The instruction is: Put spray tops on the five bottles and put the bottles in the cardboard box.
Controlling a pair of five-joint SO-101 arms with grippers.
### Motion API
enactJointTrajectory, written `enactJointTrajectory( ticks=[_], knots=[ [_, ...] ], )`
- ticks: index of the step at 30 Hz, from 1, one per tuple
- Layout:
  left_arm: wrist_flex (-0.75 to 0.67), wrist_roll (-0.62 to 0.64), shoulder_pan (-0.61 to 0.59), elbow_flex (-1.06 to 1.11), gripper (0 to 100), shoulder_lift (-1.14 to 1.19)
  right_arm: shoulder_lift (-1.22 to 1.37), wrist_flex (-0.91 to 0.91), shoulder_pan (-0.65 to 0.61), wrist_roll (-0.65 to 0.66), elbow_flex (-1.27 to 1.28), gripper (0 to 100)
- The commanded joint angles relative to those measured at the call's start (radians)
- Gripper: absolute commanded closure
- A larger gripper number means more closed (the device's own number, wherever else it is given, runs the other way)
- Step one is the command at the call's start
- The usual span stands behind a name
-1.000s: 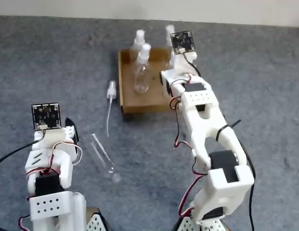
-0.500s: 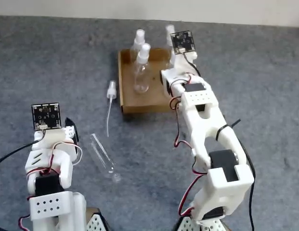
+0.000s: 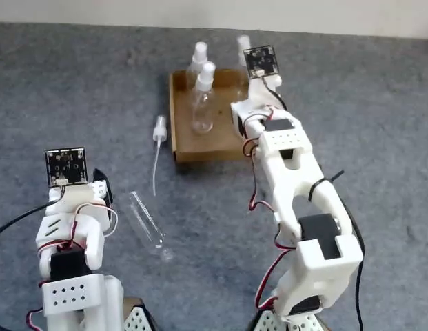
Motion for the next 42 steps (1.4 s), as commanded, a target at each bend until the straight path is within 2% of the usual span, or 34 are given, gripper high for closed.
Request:
enactJointTrajectory(
  ticks=[1, 5, 14, 18, 23, 26, 30, 38, 42],
  knots=[
    [-0.025, -0.008, -0.002, -0.004, 94, -0.007, -0.062, 0.021, -0.016, -0.006, -0.09, 78.9],
    [-0.025, -0.008, -0.002, -0.004, 94, -0.007, -0.122, 0.031, -0.028, -0.006, -0.097, 78.9],
    [-0.025, -0.008, -0.001, -0.007, 94, -0.001, -0.282, 0.209, -0.03, 0.005, -0.102, 78.9],
    [-0.02, -0.038, -0.005, -0.045, 94, 0.005, -0.398, 0.334, -0.053, 0.078, -0.102, 79.2],
    [0.028, -0.041, -0.025, -0.145, 94, 0.005, -0.533, 0.547, -0.114, 0.092, -0.094, 79.3],
    [0.094, -0.106, -0.077, -0.277, 94, 0.035, -0.593, 0.654, -0.199, 0.094, -0.093, 79.3],
    [0.169, -0.17, -0.189, -0.526, 94, 0.24, -0.621, 0.754, -0.358, 0.087, -0.051, 79.3],
    [0.298, -0.334, -0.429, -1.061, 93, 0.845, -0.615, 0.705, -0.717, 0.075, 0.076, 79.3],
    [0.302, -0.394, -0.509, -1.213, 93, 1.079, -0.585, 0.564, -0.849, -0.005, 0.191, 79.2]
  ],
)
